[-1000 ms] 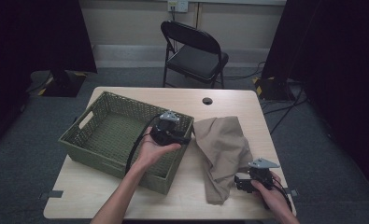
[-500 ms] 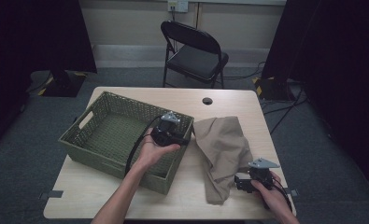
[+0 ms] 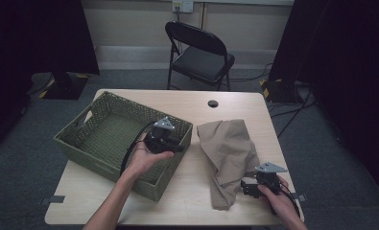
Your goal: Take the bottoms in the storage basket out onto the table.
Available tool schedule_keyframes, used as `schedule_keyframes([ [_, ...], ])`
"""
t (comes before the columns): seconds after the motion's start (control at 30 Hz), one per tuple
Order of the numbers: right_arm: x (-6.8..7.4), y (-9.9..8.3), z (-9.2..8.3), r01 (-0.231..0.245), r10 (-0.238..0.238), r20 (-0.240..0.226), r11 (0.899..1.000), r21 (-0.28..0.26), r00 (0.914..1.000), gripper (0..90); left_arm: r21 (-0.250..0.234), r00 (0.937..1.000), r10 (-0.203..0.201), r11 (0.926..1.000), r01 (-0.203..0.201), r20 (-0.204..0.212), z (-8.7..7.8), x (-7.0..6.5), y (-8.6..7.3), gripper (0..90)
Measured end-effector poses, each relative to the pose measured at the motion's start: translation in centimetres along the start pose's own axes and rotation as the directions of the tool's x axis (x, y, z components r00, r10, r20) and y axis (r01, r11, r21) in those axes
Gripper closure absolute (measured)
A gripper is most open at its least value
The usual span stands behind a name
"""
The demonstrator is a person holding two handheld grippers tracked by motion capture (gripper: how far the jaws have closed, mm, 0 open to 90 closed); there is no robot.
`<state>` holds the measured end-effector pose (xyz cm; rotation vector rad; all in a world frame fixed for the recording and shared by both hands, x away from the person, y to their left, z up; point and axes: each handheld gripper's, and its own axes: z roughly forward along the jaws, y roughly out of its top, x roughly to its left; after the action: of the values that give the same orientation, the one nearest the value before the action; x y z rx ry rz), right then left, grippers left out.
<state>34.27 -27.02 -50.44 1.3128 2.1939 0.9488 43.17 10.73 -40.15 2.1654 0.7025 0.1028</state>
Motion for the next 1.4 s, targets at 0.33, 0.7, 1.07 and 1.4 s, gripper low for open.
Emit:
schedule_keyframes([
  [0.33, 0.0, 0.1, 0.1, 0.001, -0.001, 0.001, 1.0, -0.001, 1.0, 10.7, 0.017, 0.9955, 0.051, 0.9985, -0.052, 0.08, -0.2, -1.5, -0.4, 66.9],
  [0.7, 0.0, 0.1, 0.1, 0.001, -0.001, 0.001, 1.0, -0.001, 1.0, 10.7, 0.031, 0.9848, 0.055, 0.9977, -0.061, 0.164, -0.9, -2.3, -1.2, 67.1],
  [1.07, 0.0, 0.1, 0.1, 0.001, -0.001, 0.001, 1.0, -0.001, 1.0, 10.7, -0.125, 0.9971, -0.049, 0.9912, 0.042, -0.058, -7.3, 0.2, -2.8, 44.7],
  [1.4, 0.0, 0.2, 0.2, -0.002, 0.002, 0.002, 1.0, -0.001, 1.0, 10.7, -0.258, 0.9534, -0.214, 0.9534, 0.156, -0.213, -14.8, 3.2, -7.3, 41.3],
])
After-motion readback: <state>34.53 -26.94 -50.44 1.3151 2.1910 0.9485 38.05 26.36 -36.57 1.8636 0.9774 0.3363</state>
